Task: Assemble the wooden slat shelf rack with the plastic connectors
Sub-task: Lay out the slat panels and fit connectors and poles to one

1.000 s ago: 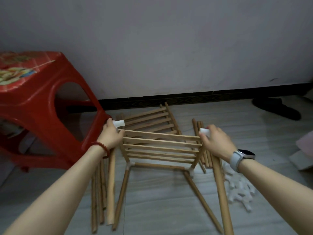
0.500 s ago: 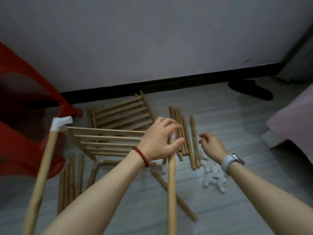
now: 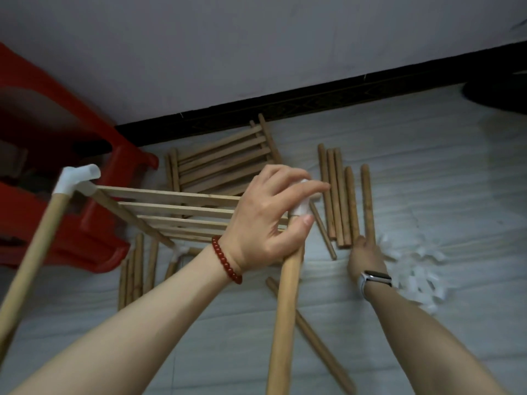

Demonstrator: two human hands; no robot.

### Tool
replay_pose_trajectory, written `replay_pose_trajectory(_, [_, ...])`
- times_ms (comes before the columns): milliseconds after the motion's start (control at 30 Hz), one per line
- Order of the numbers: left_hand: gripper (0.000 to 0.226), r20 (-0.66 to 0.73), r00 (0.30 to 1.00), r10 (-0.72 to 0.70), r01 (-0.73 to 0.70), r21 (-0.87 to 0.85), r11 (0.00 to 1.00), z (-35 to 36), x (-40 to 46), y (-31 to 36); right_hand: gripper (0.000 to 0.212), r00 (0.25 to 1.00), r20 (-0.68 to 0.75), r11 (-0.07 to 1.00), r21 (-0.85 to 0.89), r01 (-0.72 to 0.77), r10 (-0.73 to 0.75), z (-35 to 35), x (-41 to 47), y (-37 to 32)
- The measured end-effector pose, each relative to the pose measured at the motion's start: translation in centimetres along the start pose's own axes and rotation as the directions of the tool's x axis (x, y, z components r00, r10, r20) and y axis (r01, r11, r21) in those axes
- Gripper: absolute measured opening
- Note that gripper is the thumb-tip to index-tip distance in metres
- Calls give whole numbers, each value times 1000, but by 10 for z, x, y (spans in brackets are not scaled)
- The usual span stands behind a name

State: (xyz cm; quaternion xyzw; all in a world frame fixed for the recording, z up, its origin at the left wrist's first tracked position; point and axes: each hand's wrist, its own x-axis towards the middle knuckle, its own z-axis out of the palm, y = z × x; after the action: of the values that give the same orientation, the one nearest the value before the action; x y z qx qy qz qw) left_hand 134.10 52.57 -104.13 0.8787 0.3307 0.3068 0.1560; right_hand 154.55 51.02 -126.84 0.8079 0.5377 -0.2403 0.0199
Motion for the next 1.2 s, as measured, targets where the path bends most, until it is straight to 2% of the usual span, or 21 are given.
replay_pose_trajectory(133, [47,15,1000,7,-7,23,1000,1,-5,0,36,988,38,935,320,-154,150,-9,0,-12])
replay_pose_trajectory(233, [48,49,999,-12,8,72,997,1,-14,2,48,975,86,806,550,-218,204,-33,-10,-23])
replay_pose_trajectory(300, [52,88,995,-47,34,146,989,-1,-17,6,47,971,121,716,657,-235,207,-58,-25,-31])
replay_pose_trajectory(433, [63,176,965,-196,142,282,949,-17,-19,17,20,998,-19,701,713,-32,64,-119,-76,-59])
replay_pose_trajectory(500, [69,173,942,-289,218,340,915,-32,-27,13,17,991,-119,677,725,126,-57,-149,-103,-76])
replay_pose_trajectory(567, [66,22,936,-352,306,443,843,-56,-44,3,20,968,-199,685,685,249,-153,-177,-129,-93])
replay_pose_trajectory(600, [61,-85,911,-405,391,496,775,-72,-54,-4,19,952,-239,714,632,301,-190,-189,-142,-102])
replay_pose_trajectory(633, [59,-165,851,-499,504,529,683,-90,-64,-11,17,935,-280,758,556,341,-215,-199,-154,-112])
replay_pose_trajectory(700, [69,-257,641,-723,719,530,449,-120,-84,-26,17,897,-372,843,378,381,-239,-212,-171,-128])
replay_pose_trajectory(733, [74,-299,537,-789,792,500,350,-135,-96,-32,18,877,-410,873,296,388,-251,-214,-180,-137])
replay_pose_trajectory(800, [76,-307,375,-875,894,370,253,-155,-110,-40,22,854,-441,909,167,381,-276,-210,-191,-152])
replay_pose_trajectory(833, [72,-278,320,-906,923,307,232,-160,-114,-46,22,850,-440,922,108,372,-291,-205,-194,-157])
replay_pose_trajectory(867, [65,-241,296,-924,934,277,227,-164,-117,-50,22,841,-440,931,31,364,-314,-199,-196,-162])
replay_pose_trajectory(933, [44,-205,336,-919,920,279,274,-169,-120,-58,22,805,-458,926,-154,346,-377,-188,-193,-166])
replay_pose_trajectory(1000, [33,-207,430,-879,879,320,355,-178,-128,-64,22,782,-465,909,-250,333,-415,-185,-187,-166])
replay_pose_trajectory(1100, [33,-166,523,-836,822,358,443,-183,-147,-65,20,770,-416,869,-327,371,-485,-191,-172,-161])
replay_pose_trajectory(1200, [33,-158,542,-825,821,310,479,-177,-162,-51,17,742,-344,800,-428,422,-575,-198,-163,-155])
